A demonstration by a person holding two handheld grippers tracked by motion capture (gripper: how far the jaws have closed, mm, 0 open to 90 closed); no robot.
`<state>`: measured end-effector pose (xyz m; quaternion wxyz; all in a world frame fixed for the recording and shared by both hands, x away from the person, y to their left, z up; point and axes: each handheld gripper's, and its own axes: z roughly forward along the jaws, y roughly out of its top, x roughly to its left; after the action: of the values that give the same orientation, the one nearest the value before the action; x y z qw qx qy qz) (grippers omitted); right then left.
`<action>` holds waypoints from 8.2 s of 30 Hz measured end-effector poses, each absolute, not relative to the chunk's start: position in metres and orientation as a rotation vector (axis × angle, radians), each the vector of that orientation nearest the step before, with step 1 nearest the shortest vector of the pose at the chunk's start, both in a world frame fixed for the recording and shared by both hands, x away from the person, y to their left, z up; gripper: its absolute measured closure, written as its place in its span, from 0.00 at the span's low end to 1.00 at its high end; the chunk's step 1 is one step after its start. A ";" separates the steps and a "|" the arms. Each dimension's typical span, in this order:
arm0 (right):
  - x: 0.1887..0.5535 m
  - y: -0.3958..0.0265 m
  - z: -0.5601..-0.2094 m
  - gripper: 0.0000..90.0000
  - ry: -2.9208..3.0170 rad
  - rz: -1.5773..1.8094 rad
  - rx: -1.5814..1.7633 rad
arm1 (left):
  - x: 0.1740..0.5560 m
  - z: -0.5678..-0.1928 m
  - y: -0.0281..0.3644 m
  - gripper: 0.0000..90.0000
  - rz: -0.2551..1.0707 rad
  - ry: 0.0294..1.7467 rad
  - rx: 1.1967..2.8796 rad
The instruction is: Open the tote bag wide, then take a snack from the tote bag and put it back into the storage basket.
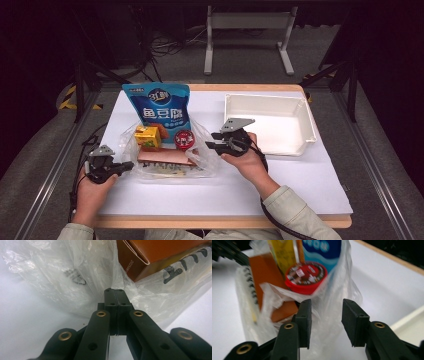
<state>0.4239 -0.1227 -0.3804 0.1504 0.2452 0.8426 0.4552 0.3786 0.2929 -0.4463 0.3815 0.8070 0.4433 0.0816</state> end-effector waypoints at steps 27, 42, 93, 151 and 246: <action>0.428 -0.091 -0.405 1.00 2.546 1.090 0.620 | 0.379 -0.447 0.293 1.00 0.193 1.125 2.061; 0.428 -0.086 -0.439 0.99 2.686 1.003 0.612 | 0.379 -0.446 0.294 1.00 0.197 1.116 2.049; 0.436 -0.091 -0.331 0.48 2.633 1.381 0.511 | 0.377 -0.439 0.310 0.88 0.199 1.060 1.927; 0.459 0.015 -0.361 0.46 2.911 1.057 0.326 | 0.372 -0.446 0.322 0.88 0.219 1.141 1.926; 0.438 0.045 -0.347 0.47 2.880 0.802 0.134 | 0.373 -0.446 0.320 0.84 0.186 1.099 1.914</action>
<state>0.4384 0.0446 -0.3471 0.0745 0.0448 0.9597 0.2673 0.3725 0.3199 -0.4457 0.4468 0.7730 0.4440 0.0752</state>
